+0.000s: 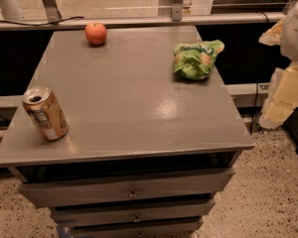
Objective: Move green rice chip bag near orange can
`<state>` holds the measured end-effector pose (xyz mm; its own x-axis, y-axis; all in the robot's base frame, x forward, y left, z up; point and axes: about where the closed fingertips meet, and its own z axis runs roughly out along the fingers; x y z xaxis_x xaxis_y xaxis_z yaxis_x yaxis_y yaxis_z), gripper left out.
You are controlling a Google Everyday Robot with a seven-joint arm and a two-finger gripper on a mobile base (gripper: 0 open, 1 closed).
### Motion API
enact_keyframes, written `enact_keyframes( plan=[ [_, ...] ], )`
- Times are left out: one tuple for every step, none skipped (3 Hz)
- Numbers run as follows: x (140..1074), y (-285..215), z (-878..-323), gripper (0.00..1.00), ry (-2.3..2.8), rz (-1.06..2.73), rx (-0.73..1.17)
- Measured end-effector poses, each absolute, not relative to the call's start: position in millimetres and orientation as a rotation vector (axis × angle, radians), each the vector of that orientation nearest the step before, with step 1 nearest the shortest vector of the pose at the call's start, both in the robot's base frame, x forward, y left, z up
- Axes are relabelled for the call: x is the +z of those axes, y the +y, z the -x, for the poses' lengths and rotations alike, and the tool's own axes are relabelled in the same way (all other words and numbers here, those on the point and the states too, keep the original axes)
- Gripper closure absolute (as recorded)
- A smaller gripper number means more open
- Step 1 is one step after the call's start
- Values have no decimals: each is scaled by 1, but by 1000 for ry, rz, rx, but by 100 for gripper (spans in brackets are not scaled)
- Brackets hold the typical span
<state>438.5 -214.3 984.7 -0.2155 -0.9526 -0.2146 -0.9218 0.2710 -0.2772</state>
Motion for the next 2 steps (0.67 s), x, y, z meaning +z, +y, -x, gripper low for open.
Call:
enact_keyframes(
  plan=[
    [986,-214,-439,0,2203,1704,-127],
    [974,-206,-463,0,2175,1658,-118]
  ],
)
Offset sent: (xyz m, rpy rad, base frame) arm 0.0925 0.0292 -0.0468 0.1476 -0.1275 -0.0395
